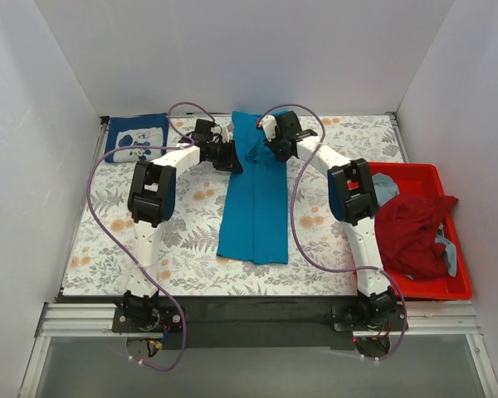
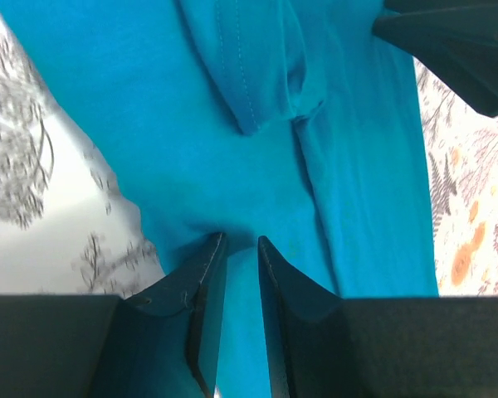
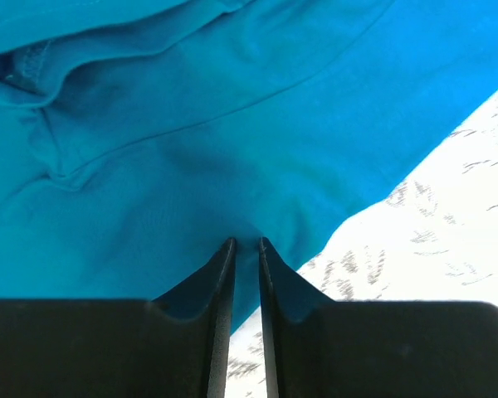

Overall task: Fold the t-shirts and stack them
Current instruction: Fold the tshirt

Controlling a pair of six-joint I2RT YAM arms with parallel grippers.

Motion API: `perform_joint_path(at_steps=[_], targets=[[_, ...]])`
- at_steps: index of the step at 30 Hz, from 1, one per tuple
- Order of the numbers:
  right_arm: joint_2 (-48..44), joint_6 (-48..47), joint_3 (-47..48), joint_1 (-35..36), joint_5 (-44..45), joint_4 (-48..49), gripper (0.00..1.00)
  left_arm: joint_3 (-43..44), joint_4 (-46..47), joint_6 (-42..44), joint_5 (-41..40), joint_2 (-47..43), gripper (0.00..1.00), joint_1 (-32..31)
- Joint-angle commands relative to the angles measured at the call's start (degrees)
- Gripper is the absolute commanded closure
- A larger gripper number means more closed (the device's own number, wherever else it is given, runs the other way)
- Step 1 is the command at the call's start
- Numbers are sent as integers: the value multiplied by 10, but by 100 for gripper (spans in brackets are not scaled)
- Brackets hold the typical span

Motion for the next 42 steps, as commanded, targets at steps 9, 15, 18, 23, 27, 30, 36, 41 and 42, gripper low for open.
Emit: perform_joint_path(at_steps=[9,15,18,23,27,30,36,41,42], targets=[[-56,-24,28,-13,5,8,52,45,-7,47,18,-42,65,5],[-232,-34,-14,-13,-115,5,2,3,0,139,71,-221,19,7],[-305,-37,-38,-13,-173,9,2,-65,31,169,95,-317,18,7],[-396,-125,-110,-11,-262,-55,2,-203,41,294,164,-433,16,8],[-513,-252,-269,-3,-320,-123,2,-302,-130,457,231,-508,15,3],[-611,-325,-443,19,-310,-121,5,-409,-178,592,235,-571,14,1],[-727,-394,-695,135,-247,-67,21,-577,-131,705,162,-659,24,-83],[-714,-397,-766,205,-212,19,36,-631,-87,745,142,-632,40,-111],[-699,-397,-774,217,-206,26,38,-634,-76,751,143,-617,42,-113]])
